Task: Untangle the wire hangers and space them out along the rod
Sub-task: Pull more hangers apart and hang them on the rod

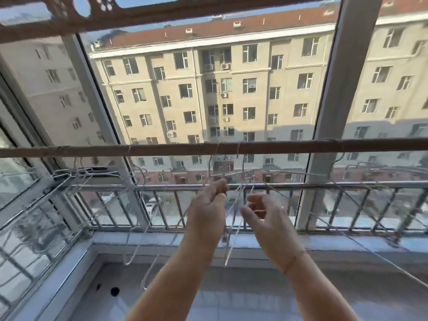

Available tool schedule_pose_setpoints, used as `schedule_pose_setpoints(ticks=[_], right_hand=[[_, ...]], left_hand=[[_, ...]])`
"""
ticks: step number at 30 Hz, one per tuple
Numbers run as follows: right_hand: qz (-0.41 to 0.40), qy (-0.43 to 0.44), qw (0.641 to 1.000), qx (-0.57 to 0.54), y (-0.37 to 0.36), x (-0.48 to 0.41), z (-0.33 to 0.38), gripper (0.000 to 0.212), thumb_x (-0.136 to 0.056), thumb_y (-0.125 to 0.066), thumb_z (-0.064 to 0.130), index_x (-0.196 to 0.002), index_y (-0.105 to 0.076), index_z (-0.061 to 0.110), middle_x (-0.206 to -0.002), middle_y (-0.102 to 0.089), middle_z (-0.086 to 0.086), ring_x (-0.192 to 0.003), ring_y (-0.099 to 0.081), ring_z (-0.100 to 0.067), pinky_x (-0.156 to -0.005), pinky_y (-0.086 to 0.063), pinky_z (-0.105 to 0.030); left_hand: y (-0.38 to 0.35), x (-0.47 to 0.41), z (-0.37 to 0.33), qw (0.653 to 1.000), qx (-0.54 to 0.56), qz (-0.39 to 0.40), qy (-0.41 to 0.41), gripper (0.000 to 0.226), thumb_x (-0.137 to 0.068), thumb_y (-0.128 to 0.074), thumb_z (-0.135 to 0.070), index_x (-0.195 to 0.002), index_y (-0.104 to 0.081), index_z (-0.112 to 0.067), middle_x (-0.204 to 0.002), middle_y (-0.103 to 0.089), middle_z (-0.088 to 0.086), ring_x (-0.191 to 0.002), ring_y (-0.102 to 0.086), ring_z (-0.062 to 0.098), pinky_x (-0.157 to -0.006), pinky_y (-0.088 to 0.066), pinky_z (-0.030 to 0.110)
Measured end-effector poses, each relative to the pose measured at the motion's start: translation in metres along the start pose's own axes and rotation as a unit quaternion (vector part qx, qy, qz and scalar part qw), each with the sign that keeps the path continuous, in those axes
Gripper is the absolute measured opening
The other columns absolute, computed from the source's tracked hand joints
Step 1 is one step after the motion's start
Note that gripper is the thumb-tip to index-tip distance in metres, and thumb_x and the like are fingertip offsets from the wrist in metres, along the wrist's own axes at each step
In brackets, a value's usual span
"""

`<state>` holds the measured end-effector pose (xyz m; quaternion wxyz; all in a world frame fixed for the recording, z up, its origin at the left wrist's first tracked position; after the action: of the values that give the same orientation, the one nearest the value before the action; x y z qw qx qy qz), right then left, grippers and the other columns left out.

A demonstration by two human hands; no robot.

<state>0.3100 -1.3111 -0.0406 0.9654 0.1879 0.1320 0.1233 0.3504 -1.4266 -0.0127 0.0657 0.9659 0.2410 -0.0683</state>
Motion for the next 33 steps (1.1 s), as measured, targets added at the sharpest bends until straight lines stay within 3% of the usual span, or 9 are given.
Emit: schedule_pose_setpoints(ticks=[4,8,10,14,19,23,25,29,33], right_hand=[[-0.001,-0.079,0.996,-0.039,-0.032,-0.01,-0.009,0.028,-0.081,-0.064,0.034,-0.099,-0.055,0.015,-0.081,-0.067,-0.004,-0.072,-0.063,-0.016,-0.06,-0.047,-0.022],[-0.021,-0.054,0.991,-0.124,-0.03,-0.01,-0.005,0.002,-0.085,-0.06,0.013,-0.086,-0.061,0.012,-0.064,-0.066,-0.003,-0.053,-0.058,-0.011,-0.051,-0.047,-0.026],[-0.036,-0.024,0.99,-0.134,-0.021,-0.016,-0.001,0.01,-0.087,-0.057,0.009,-0.079,-0.061,0.015,-0.052,-0.061,0.006,-0.046,-0.054,-0.003,-0.047,-0.042,-0.018],[-0.043,-0.014,0.986,-0.16,-0.005,-0.032,0.004,0.018,-0.088,-0.056,0.009,-0.074,-0.062,0.018,-0.045,-0.059,0.007,-0.045,-0.052,-0.005,-0.048,-0.04,-0.02],[0.019,-0.03,0.995,-0.093,0.006,-0.018,-0.012,0.007,-0.088,-0.057,0.01,-0.084,-0.062,0.013,-0.049,-0.059,0.006,-0.038,-0.049,0.0,-0.041,-0.036,-0.01],[0.081,-0.067,0.993,-0.055,0.014,0.002,-0.034,0.009,-0.088,-0.058,0.022,-0.087,-0.061,0.013,-0.061,-0.063,-0.001,-0.046,-0.054,-0.001,-0.046,-0.041,-0.012],[0.058,-0.085,0.994,-0.034,0.022,0.005,-0.047,0.014,-0.089,-0.055,0.027,-0.083,-0.06,0.016,-0.068,-0.065,-0.003,-0.054,-0.058,-0.007,-0.052,-0.045,-0.017],[-0.025,-0.042,0.994,0.101,0.041,0.002,-0.064,0.012,-0.088,-0.054,0.019,-0.099,-0.059,0.022,-0.093,-0.062,0.003,-0.085,-0.058,-0.012,-0.08,-0.047,-0.026],[0.066,0.004,0.976,0.205,0.043,0.001,-0.069,0.031,-0.087,-0.056,0.016,-0.118,-0.056,0.02,-0.112,-0.054,0.009,-0.109,-0.05,-0.008,-0.1,-0.039,-0.027]], left_hand=[[-0.006,-0.007,-0.001,0.997,0.012,0.073,0.036,0.032,-0.092,-0.042,-0.003,-0.082,-0.064,-0.025,-0.075,-0.064,-0.001,-0.071,-0.061,0.011,-0.054,-0.046,0.006],[-0.018,-0.015,-0.002,0.99,0.049,0.097,0.084,0.03,-0.094,-0.043,-0.01,-0.12,-0.059,-0.015,-0.107,-0.065,0.003,-0.087,-0.062,0.01,-0.063,-0.048,0.016],[-0.024,-0.021,-0.006,0.988,0.084,0.095,0.091,0.027,-0.094,-0.042,-0.008,-0.112,-0.062,-0.015,-0.095,-0.065,0.003,-0.079,-0.061,0.012,-0.061,-0.047,0.018],[-0.034,-0.034,-0.01,0.982,0.12,0.099,0.104,0.024,-0.091,-0.04,-0.004,-0.08,-0.061,-0.012,-0.074,-0.056,0.011,-0.062,-0.051,0.019,-0.052,-0.039,0.026],[-0.047,-0.037,0.01,0.973,0.142,0.085,0.16,0.017,-0.092,-0.047,-0.008,-0.085,-0.061,-0.002,-0.068,-0.056,0.011,-0.047,-0.052,0.017,-0.038,-0.042,0.021],[-0.053,-0.025,0.037,0.967,0.131,0.088,0.201,0.008,-0.089,-0.056,-0.006,-0.084,-0.062,-0.009,-0.068,-0.059,0.006,-0.053,-0.054,0.013,-0.044,-0.048,0.02],[-0.05,-0.017,0.05,0.968,0.107,0.102,0.202,0.009,-0.088,-0.058,-0.005,-0.084,-0.063,-0.011,-0.066,-0.061,0.004,-0.054,-0.054,0.01,-0.048,-0.047,0.015],[-0.038,-0.003,0.071,0.964,0.06,0.163,0.203,0.011,-0.088,-0.058,-0.006,-0.092,-0.067,-0.009,-0.068,-0.061,0.001,-0.062,-0.053,0.011,-0.054,-0.044,0.014],[-0.028,0.005,0.074,0.967,-0.007,0.196,0.164,0.015,-0.091,-0.055,-0.009,-0.09,-0.068,-0.016,-0.078,-0.064,0.001,-0.07,-0.054,0.007,-0.067,-0.046,0.012]])
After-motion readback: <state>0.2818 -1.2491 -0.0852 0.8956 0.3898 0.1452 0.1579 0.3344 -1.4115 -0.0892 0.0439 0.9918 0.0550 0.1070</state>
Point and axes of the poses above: each hand's wrist, its own x-axis away from the middle knuckle, its own y-axis out of the back of the hand, z = x × y, the point moved 1 cm from there along -x, towards the middle knuckle
